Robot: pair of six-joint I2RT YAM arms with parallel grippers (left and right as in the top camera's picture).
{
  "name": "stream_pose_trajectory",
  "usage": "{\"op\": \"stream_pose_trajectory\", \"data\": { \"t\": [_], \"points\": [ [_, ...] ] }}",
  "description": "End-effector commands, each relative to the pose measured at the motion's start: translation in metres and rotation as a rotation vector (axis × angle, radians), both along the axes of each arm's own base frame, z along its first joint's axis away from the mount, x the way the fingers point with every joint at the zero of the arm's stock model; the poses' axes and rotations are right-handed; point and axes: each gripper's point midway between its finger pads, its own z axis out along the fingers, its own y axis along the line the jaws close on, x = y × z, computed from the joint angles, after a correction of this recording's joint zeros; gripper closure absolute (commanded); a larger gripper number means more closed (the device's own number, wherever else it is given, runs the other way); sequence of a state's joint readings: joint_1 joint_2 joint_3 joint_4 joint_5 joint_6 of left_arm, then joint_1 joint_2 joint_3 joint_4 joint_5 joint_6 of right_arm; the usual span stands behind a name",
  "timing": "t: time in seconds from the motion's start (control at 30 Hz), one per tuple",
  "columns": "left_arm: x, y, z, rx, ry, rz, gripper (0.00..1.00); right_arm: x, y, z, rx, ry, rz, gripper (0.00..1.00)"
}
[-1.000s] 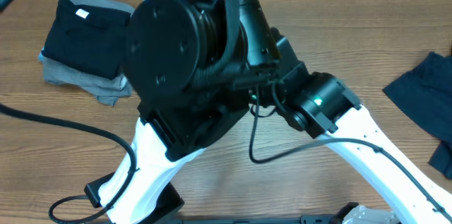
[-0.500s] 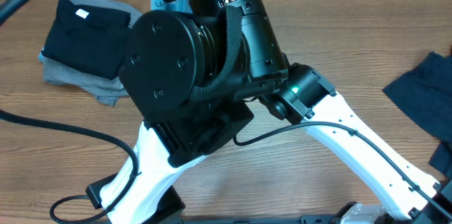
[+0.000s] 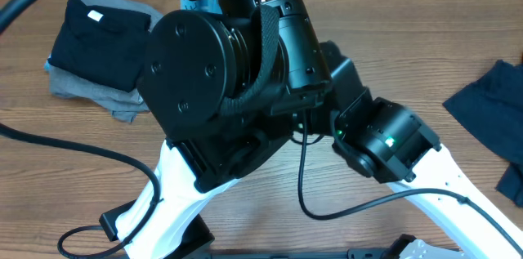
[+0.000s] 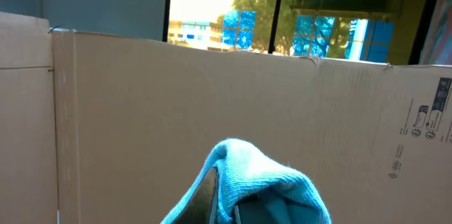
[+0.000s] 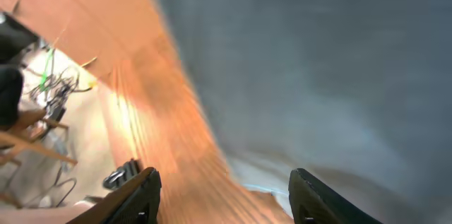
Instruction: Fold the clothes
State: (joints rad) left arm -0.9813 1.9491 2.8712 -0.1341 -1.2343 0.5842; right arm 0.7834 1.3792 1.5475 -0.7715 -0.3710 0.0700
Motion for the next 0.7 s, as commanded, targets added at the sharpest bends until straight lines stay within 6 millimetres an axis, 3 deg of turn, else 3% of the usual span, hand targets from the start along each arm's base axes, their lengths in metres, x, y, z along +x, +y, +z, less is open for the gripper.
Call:
{"op": "stream_pose_trajectory", "data": {
  "t": [0.0,0.23,0.43,0.67],
  "points": [
    [0.001,-0.004,0.004,0.023,-0.016,-0.015,0.93,-0.007,0.013,-0.001,0.011,0.011,0.032,0.4],
    [0.001,-0.004,0.004,0.023,-0.017,-0.015,0.93,0.035,0.02,-0.027,-0.028,0.066,-0.225,0.41],
    [0.001,-0.004,0.004,0.021,-0.018,-0.015,0.93,0.063,0.013,-0.012,0.05,0.042,-0.447,0.4],
    [0.001,-0.004,0.004,0.008,-0.025,-0.021,0.93,0.066,0.014,-0.006,0.083,0.038,-0.492,0.42]
  ]
}}
